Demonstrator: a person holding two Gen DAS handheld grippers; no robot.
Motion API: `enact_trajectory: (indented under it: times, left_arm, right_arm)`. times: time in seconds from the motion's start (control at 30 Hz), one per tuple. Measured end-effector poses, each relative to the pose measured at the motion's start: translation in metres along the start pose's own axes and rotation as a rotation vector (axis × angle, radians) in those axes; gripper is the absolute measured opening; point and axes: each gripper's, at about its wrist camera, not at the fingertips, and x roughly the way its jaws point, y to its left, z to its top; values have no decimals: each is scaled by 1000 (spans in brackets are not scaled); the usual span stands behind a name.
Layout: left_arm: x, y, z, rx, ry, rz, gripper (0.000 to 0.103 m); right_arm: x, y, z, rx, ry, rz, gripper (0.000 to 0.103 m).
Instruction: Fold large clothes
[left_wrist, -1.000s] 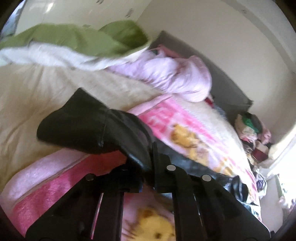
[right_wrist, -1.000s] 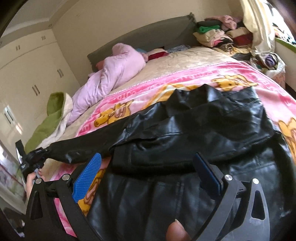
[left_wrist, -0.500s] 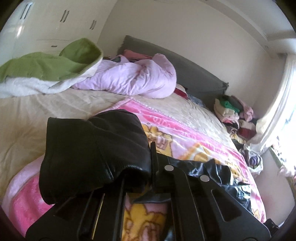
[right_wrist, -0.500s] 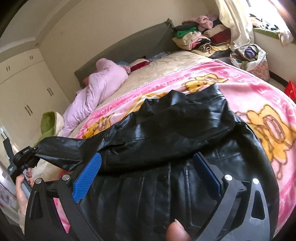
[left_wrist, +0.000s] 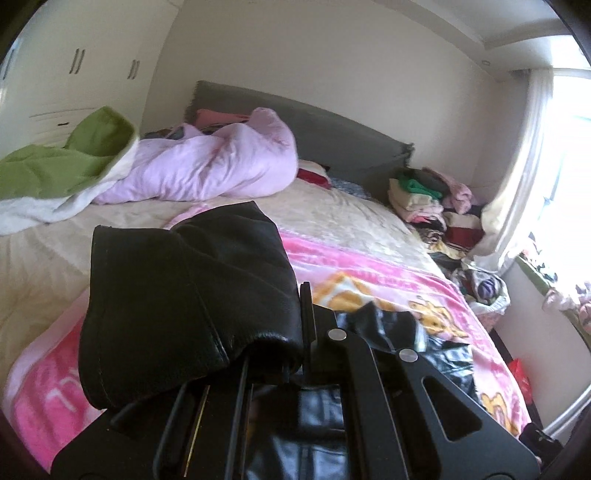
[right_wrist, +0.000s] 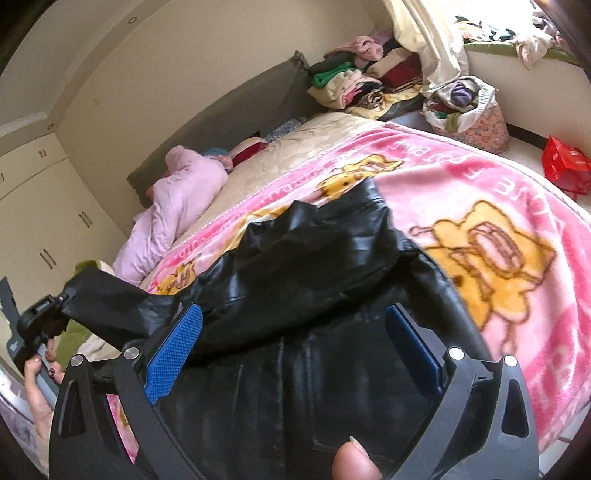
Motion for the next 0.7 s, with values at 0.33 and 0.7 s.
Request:
enact_trajectory:
  times: [0.33,0.7]
  left_arm:
    - [7,-49,-12,103,45,-50,0]
    - [37,-110,-50,250,157,-119,0]
  right_arm:
    - [-13,-16,0,35,-22,24,99]
    - [-12,-33,-2,69,-18,36,99]
